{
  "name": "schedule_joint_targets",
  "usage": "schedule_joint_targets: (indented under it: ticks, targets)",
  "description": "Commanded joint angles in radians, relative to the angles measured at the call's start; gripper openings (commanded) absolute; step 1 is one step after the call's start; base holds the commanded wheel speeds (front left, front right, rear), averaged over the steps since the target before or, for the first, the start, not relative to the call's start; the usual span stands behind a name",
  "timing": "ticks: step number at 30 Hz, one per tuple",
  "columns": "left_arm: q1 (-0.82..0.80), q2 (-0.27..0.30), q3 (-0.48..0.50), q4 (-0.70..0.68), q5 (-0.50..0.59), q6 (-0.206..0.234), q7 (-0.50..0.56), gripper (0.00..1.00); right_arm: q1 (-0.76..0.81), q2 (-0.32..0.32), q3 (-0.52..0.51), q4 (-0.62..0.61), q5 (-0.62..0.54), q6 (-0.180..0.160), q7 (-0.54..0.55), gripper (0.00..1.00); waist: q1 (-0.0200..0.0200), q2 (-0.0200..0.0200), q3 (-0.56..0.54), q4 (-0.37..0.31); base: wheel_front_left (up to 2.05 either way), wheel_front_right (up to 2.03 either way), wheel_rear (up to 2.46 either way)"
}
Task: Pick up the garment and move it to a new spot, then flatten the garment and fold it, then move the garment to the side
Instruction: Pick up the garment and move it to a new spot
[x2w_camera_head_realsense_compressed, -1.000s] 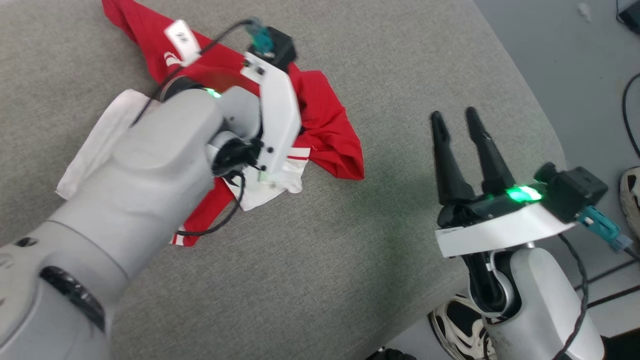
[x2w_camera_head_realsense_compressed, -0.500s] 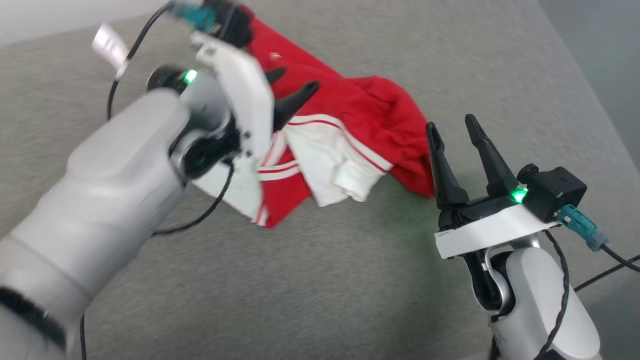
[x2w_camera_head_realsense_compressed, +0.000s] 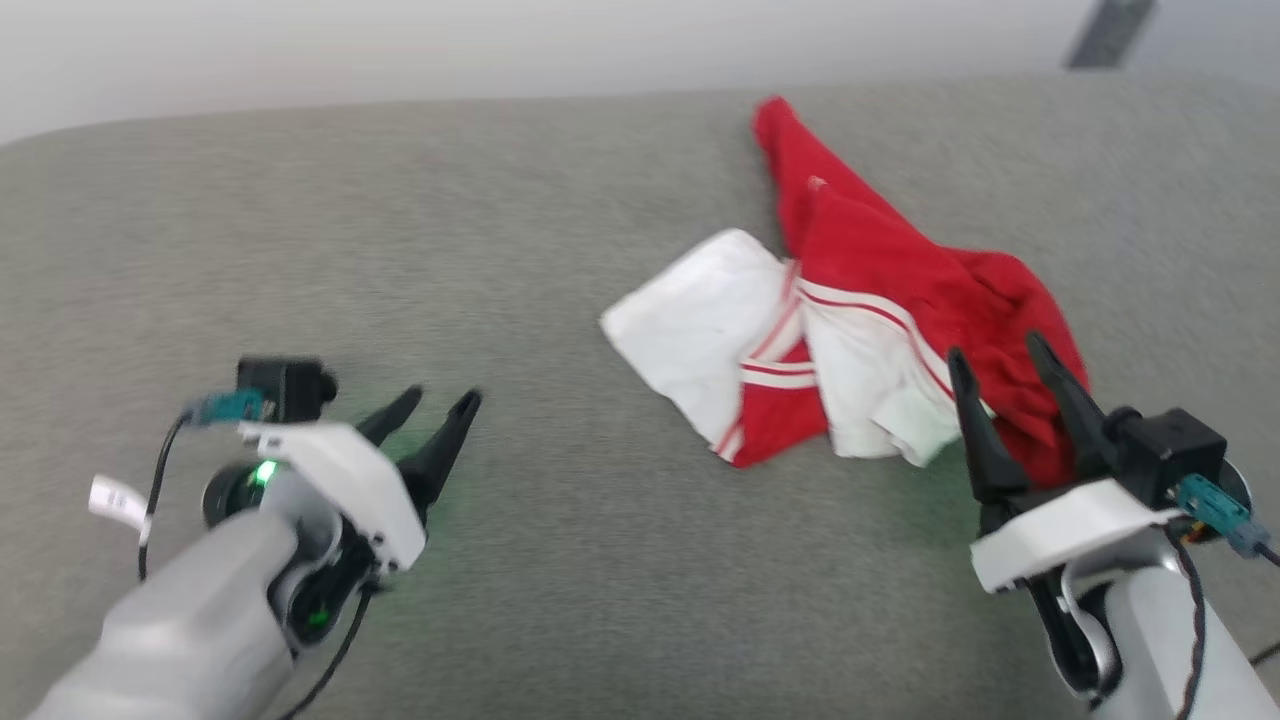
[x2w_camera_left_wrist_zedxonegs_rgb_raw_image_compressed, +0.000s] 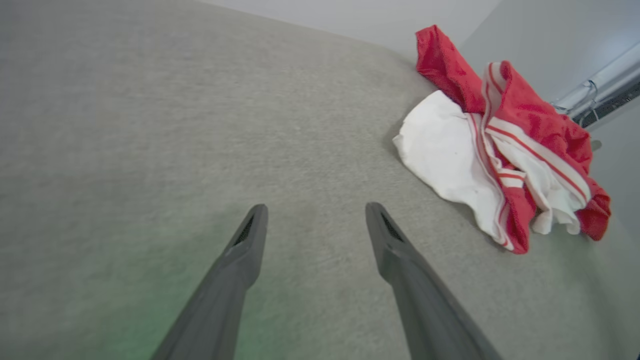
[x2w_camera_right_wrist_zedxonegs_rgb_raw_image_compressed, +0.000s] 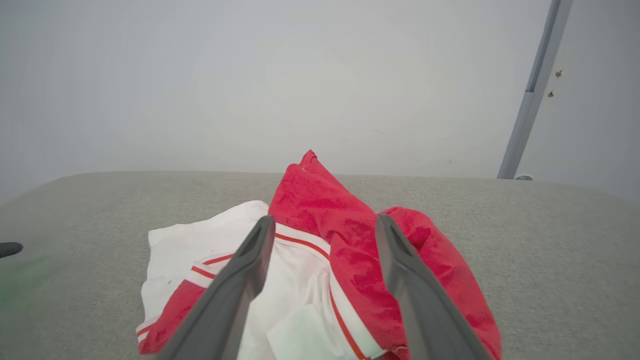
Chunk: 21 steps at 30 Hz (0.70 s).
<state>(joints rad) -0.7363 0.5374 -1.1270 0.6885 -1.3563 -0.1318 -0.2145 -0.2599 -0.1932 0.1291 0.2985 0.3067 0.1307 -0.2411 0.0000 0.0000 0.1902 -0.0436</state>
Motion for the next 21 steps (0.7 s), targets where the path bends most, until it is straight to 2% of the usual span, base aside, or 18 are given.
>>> schedule_joint_targets:
  ticks: [1, 7, 11, 16, 21]
  targets:
    - [0.036, -0.001, 0.014, 0.007, -0.005, 0.003, -0.020, 1.00, 0.021, -0.009, -0.003, -0.005, -0.002, 0.000, 0.007, 1.00, 0.0000, 0.0000, -0.064, 0.082, 0.00, 0.00, 0.00]
    - [0.126, 0.007, 0.073, 0.014, 0.038, 0.012, -0.051, 1.00, 0.082, -0.029, -0.035, -0.030, -0.003, 0.000, 0.031, 1.00, 0.0000, 0.0000, -0.102, 0.140, 0.00, 0.00, 0.00]
    - [0.212, 0.021, 0.221, -0.048, 0.183, 0.074, -0.052, 1.00, 0.126, -0.038, -0.058, -0.058, -0.005, 0.000, 0.046, 1.00, 0.0000, 0.0000, -0.127, 0.158, 0.00, 0.00, 0.00]
    - [0.393, 0.011, 0.460, -0.209, 0.398, 0.152, -0.052, 1.00, 0.164, -0.036, -0.087, -0.096, -0.013, 0.000, 0.064, 1.00, 0.0000, 0.0000, -0.145, 0.153, 0.00, 0.00, 0.00]
    - [0.577, -0.038, 0.660, -0.374, 0.601, 0.184, -0.052, 1.00, 0.188, -0.032, -0.106, -0.140, -0.020, 0.000, 0.085, 1.00, 0.0000, 0.0000, -0.152, 0.140, 0.00, 0.00, 0.00]
